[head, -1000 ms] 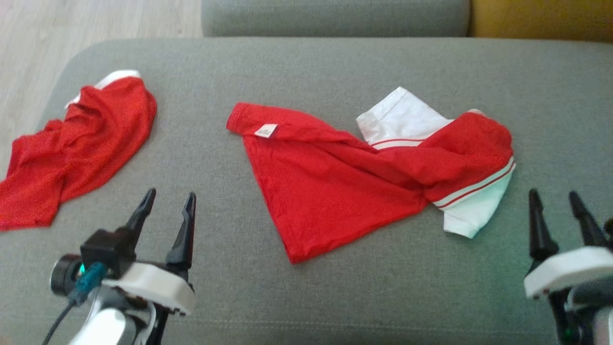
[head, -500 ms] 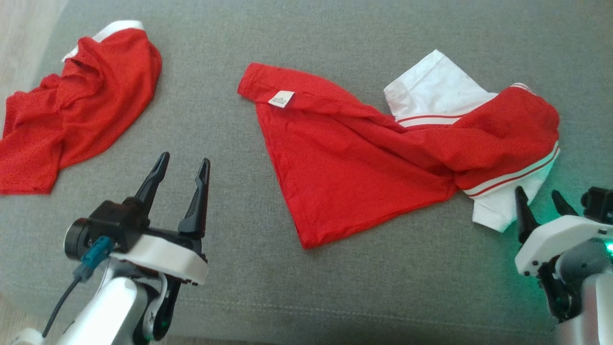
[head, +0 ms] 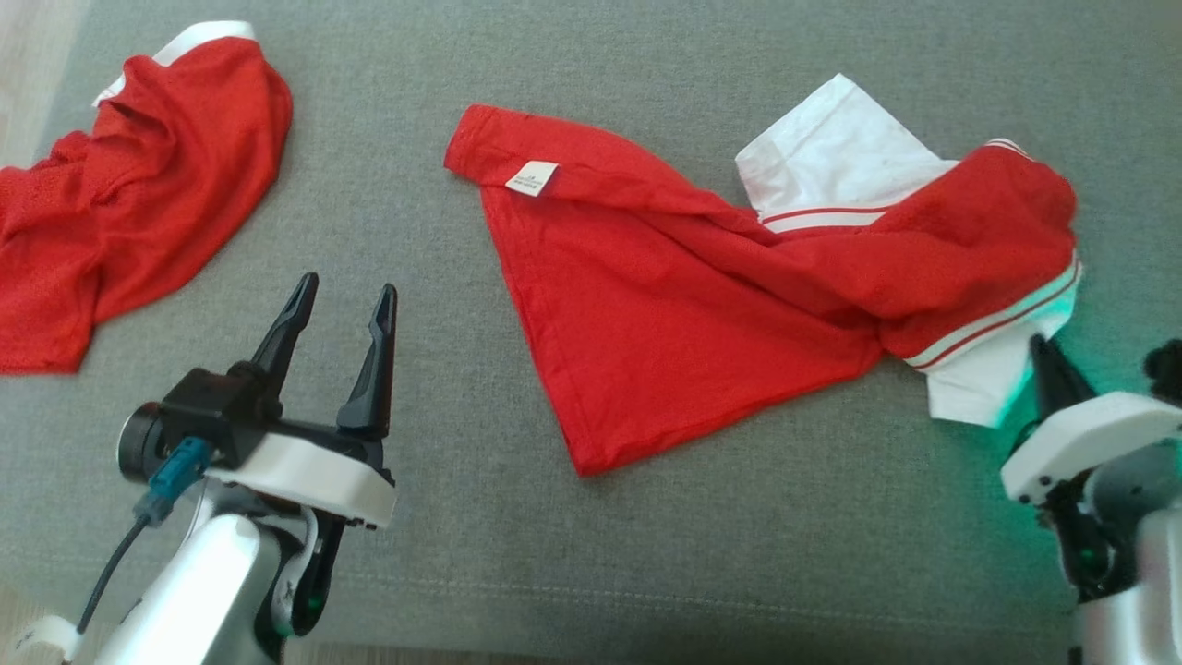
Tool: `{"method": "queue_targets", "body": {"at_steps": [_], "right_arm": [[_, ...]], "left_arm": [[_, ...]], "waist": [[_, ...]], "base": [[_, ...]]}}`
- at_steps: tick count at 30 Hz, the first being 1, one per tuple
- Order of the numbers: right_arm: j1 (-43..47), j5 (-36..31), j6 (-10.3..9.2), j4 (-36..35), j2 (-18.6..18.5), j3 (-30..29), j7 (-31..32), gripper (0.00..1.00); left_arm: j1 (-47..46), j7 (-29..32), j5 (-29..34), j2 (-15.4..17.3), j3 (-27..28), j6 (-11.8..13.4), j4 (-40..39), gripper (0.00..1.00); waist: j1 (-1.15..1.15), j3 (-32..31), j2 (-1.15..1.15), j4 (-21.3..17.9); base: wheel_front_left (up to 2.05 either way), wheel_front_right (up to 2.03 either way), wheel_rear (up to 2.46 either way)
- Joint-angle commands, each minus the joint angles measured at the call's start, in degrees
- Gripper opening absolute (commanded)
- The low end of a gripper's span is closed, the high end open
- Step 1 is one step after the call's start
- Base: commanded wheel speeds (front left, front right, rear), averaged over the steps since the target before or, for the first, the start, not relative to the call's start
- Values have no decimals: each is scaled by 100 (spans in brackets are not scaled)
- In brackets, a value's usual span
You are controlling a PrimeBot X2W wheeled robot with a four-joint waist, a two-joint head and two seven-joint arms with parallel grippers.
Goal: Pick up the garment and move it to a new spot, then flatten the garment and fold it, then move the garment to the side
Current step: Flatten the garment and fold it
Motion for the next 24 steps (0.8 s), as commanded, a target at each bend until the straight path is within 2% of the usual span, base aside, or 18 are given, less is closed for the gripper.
{"method": "queue_targets", "body": {"at_steps": [1,9,17,21,24], "right_arm": [[25,174,-4,-367,-34,61,-161,0],[624,562,-4,-1084,-33,-280,-420,0],[754,328,-4,-1787,-33,-609,-249,0],[516,22,-4,-2085,-33,-376,-10,0],[268,-268,-4,-2055,-33,-80,165,0]], "left_arm": [[-224,-51,67,106,255,0,-135,100],[-129,-62,58,131,305,0,-131,100],[-114,-66,59,151,317,-1,-167,100],[-146,-67,57,135,298,-19,-164,100],[-174,-68,52,108,274,-44,-159,100]], "waist": [[0,-44,0,-37],[0,-162,0,-205],[0,-185,0,-239],[0,-182,0,-200],[0,-181,0,-133]], "base": [[0,0,0],[0,0,0],[0,0,0],[0,0,0],[0,0,0]]}}
